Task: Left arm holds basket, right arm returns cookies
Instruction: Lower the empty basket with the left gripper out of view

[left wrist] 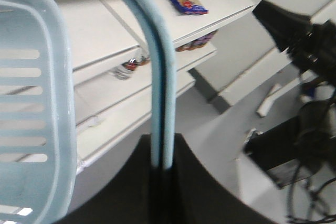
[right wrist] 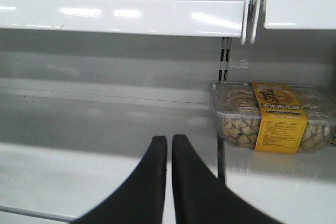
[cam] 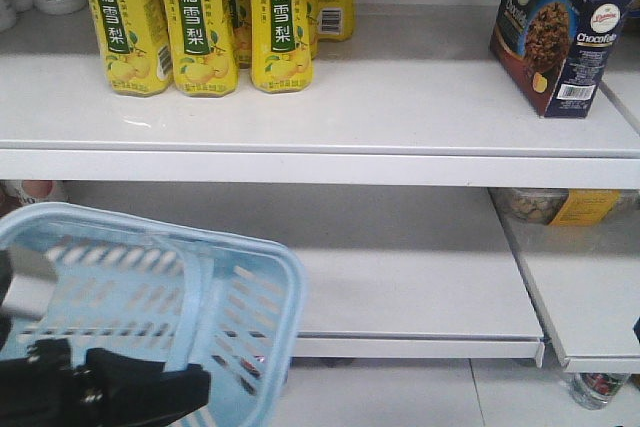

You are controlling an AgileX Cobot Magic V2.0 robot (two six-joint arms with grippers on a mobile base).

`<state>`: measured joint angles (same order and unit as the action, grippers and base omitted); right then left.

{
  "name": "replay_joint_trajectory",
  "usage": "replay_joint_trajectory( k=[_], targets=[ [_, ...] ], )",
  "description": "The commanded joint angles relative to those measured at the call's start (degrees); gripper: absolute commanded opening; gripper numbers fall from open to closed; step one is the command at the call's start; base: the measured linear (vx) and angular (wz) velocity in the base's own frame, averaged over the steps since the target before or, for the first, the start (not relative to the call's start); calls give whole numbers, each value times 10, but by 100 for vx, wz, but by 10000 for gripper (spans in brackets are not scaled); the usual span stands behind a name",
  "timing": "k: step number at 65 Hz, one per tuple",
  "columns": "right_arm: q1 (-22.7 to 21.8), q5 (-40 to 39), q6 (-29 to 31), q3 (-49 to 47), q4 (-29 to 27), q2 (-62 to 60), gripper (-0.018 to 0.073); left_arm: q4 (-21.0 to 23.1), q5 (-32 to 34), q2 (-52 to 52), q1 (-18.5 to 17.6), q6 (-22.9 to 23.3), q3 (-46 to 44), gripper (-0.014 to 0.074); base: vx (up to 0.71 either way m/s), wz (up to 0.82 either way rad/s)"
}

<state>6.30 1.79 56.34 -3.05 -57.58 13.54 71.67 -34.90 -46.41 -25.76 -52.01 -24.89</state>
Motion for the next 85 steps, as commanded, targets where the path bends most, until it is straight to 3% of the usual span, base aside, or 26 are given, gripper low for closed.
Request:
replay_joint_trajectory(
  k=[1,8,13,21,28,35,38,49,68,76,85],
  targets=[
    [-3,-22,4,-16,2,3,-10,-66,52,65,0,7,10,-3,0,0],
    [-3,-22,4,-16,2,3,-10,-127,127,120,0,80,50,-3,0,0],
    [-3,-22,4,-16,2,3,-10,-179,178,162,0,165,79,-3,0,0],
    [-3,-22,4,-16,2,3,-10,-304,255,216,0,306,131,-3,0,0],
    [-3,-22,4,-16,2,3,-10,-442,322,248,4,465,179,-3,0,0],
    [-3,-22,4,-16,2,3,-10,-534,349,289,42,591,214,-3,0,0],
    [-3,-22,4,-16,2,3,-10,-568,352,304,66,624,226,-3,0,0],
    [-3,-22,4,-16,2,3,-10,-637,338,355,133,639,251,-3,0,0],
    [-3,-22,4,-16,2,3,-10,-647,274,440,253,635,251,-3,0,0],
    [-3,-22,4,-16,2,3,-10,-647,245,483,288,599,251,-3,0,0],
    [-3,-22,4,-16,2,4,-10,-647,247,479,296,526,251,-3,0,0]
  ],
)
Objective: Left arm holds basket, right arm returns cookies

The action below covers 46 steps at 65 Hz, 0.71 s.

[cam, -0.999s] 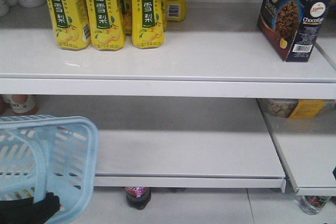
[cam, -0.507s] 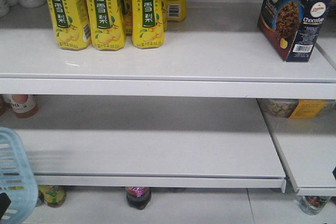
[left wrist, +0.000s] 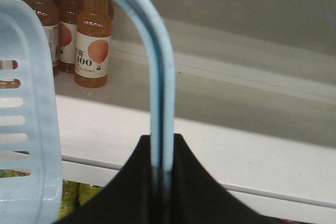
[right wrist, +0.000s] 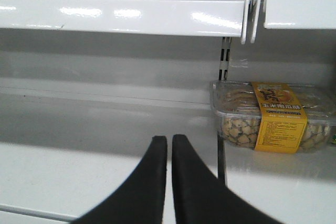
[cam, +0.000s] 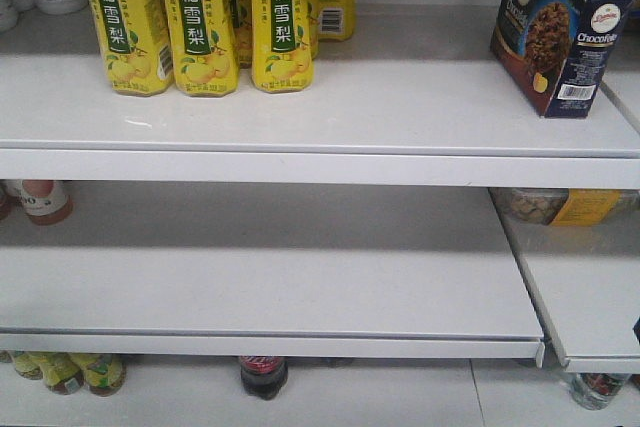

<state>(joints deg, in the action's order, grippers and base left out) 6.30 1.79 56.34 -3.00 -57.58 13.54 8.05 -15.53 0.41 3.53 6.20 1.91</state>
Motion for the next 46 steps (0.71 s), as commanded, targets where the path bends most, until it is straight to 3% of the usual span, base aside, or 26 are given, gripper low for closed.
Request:
replay_joint_trajectory(
  k=[1,8,46],
  targets=[
    [-3,-22,4,-16,2,4,-10,-11,53,11,3,-58,-17,-3,0,0],
    [-3,-22,4,-16,2,4,-10,-11,60,11,3,-83,-17,-3,0,0],
    [-3,-22,4,-16,2,4,-10,-13,113,11,-13,-85,-16,-3,0,0]
  ],
)
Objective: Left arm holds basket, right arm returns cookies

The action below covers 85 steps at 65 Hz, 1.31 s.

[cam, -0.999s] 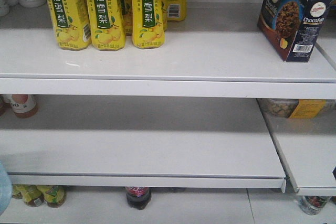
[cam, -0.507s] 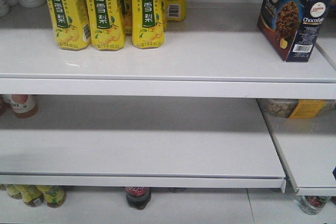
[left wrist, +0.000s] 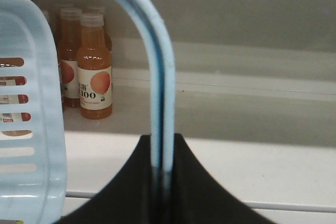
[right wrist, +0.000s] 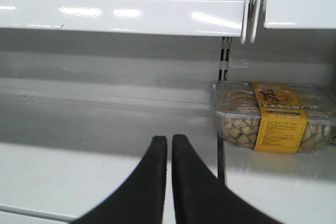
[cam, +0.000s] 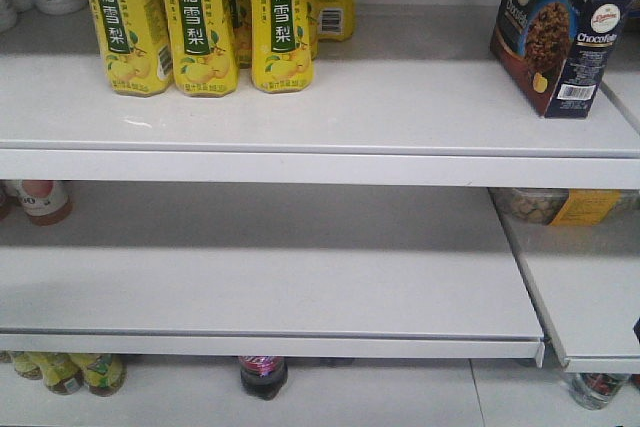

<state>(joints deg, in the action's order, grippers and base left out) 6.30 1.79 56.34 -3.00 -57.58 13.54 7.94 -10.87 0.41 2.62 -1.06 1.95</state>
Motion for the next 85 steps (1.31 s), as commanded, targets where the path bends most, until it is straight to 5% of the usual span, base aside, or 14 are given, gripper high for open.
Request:
replay_joint_trajectory(
  k=[1,14,34,85],
  targets=[
    [-3,-22,4,-16,2,4,-10,-15,67,11,-4,-12,-17,-3,0,0],
    [-3,-22,4,-16,2,4,-10,-71,75,11,-4,-6,-17,-3,0,0],
    [-3,-22,4,-16,2,4,-10,-95,84,11,-29,-5,-17,-3,0,0],
    [-3,-22,4,-16,2,4,-10,-99,83,10,-30,24,-18,-3,0,0]
  ],
)
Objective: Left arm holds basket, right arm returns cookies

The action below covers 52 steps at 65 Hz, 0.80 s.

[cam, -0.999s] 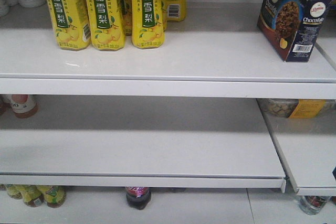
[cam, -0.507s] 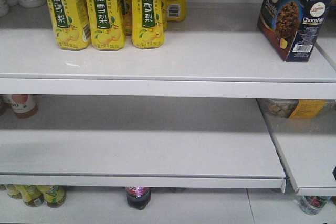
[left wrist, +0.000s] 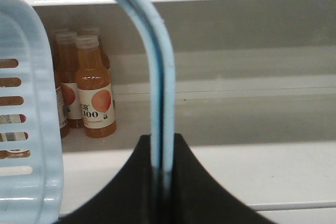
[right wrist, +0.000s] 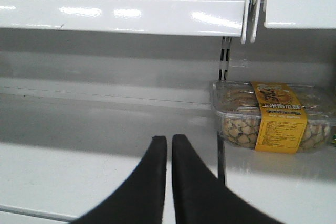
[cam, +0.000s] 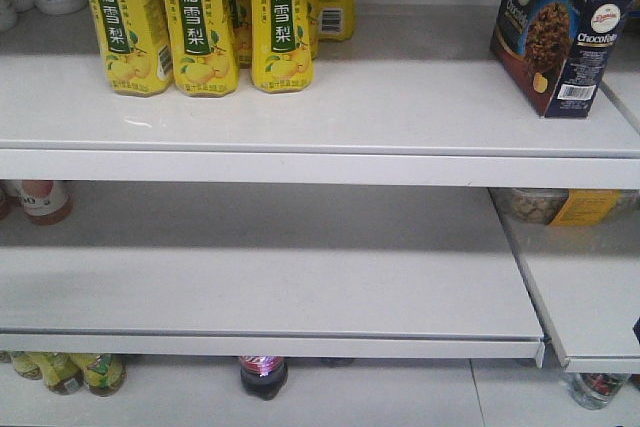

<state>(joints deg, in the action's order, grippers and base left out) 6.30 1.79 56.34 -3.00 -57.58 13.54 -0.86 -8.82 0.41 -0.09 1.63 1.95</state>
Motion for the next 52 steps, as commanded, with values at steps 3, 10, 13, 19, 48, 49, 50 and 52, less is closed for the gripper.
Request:
replay_joint_trajectory(
  k=[3,10,13,19,48,49,50,52],
  targets=[
    [-3,-22,4,-16,2,4,-10,-11,63,10,-3,-3,-18,-3,0,0],
    [-3,-22,4,-16,2,4,-10,-11,63,10,-3,-3,-18,-3,0,0],
    [-3,-22,4,-16,2,4,-10,-11,63,10,-3,-3,-18,-3,0,0],
    [-3,-22,4,-16,2,4,-10,-11,63,10,-3,-3,-18,-3,0,0],
    [-5,-22,6,-16,2,2,-10,-11,63,10,-3,-3,-18,-3,0,0],
    [-6,-23,7,-16,3,1,-10,-11,63,10,-3,-3,-18,-3,0,0],
    [-7,-24,8,-16,4,1,-10,-11,63,10,-3,-3,-18,-3,0,0],
    [-11,-24,10,-16,7,1,-10,-11,63,10,-3,-3,-18,-3,0,0]
  ],
)
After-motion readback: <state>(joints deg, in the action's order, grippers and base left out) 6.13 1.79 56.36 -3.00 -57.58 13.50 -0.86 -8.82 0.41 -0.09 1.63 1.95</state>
